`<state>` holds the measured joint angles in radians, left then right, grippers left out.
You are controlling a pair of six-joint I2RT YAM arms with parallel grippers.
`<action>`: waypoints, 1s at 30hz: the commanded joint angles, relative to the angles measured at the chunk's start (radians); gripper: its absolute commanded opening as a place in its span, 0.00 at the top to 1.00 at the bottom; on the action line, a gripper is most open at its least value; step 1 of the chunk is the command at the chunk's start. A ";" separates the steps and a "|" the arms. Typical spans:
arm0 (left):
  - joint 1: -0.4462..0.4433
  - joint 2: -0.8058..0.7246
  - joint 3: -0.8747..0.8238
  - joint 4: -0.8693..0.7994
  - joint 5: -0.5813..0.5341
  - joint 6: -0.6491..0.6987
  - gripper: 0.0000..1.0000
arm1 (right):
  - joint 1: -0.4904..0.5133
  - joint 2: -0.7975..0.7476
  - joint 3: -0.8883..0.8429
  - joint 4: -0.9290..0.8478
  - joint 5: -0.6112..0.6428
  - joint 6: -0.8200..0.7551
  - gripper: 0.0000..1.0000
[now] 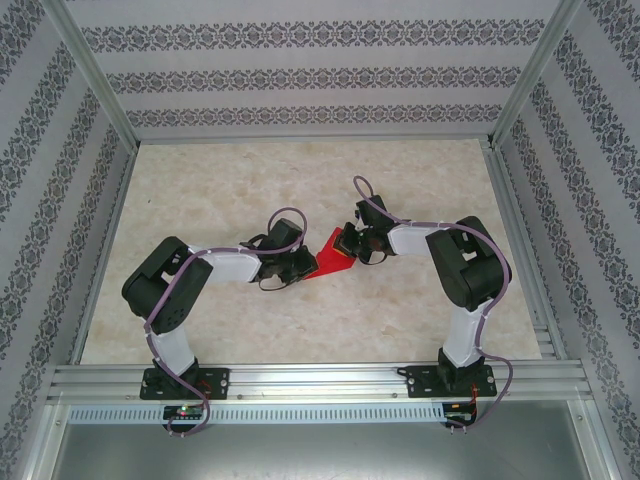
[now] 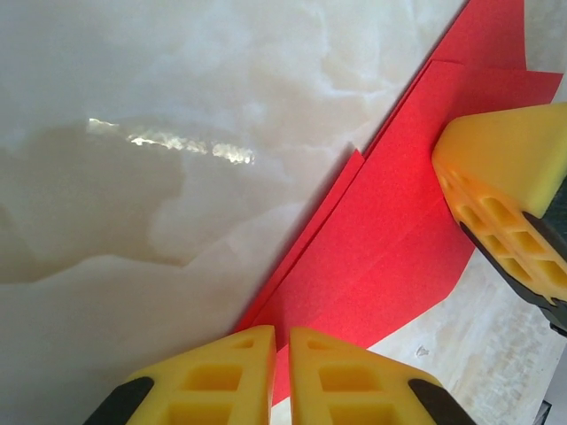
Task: Fold a paper plane with a square sheet of paper (pick it up from the middle)
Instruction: Fourth fold the wing at the center of the table.
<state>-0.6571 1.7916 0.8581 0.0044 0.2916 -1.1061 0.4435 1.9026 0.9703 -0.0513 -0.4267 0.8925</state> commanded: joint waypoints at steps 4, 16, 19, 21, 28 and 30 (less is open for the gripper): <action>-0.006 -0.027 -0.079 -0.110 -0.061 -0.015 0.85 | 0.004 0.078 -0.052 -0.153 0.144 -0.015 0.99; 0.001 -0.129 -0.055 -0.164 -0.006 0.076 0.87 | -0.002 0.069 -0.056 -0.169 0.151 -0.026 0.99; 0.002 -0.161 -0.004 -0.133 0.010 0.101 0.92 | -0.002 0.069 -0.057 -0.169 0.151 -0.026 0.99; 0.001 -0.169 0.012 -0.116 0.009 0.101 0.95 | -0.003 0.065 -0.057 -0.168 0.151 -0.024 0.99; -0.001 -0.063 0.087 -0.007 0.063 0.091 0.99 | -0.003 0.067 -0.055 -0.168 0.151 -0.023 0.99; -0.003 -0.021 0.115 0.013 0.084 0.087 0.99 | -0.003 0.069 -0.052 -0.169 0.151 -0.021 0.99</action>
<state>-0.6567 1.7176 0.9314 -0.0475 0.3286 -1.0359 0.4435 1.9015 0.9703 -0.0547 -0.4221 0.8890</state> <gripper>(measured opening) 0.066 0.043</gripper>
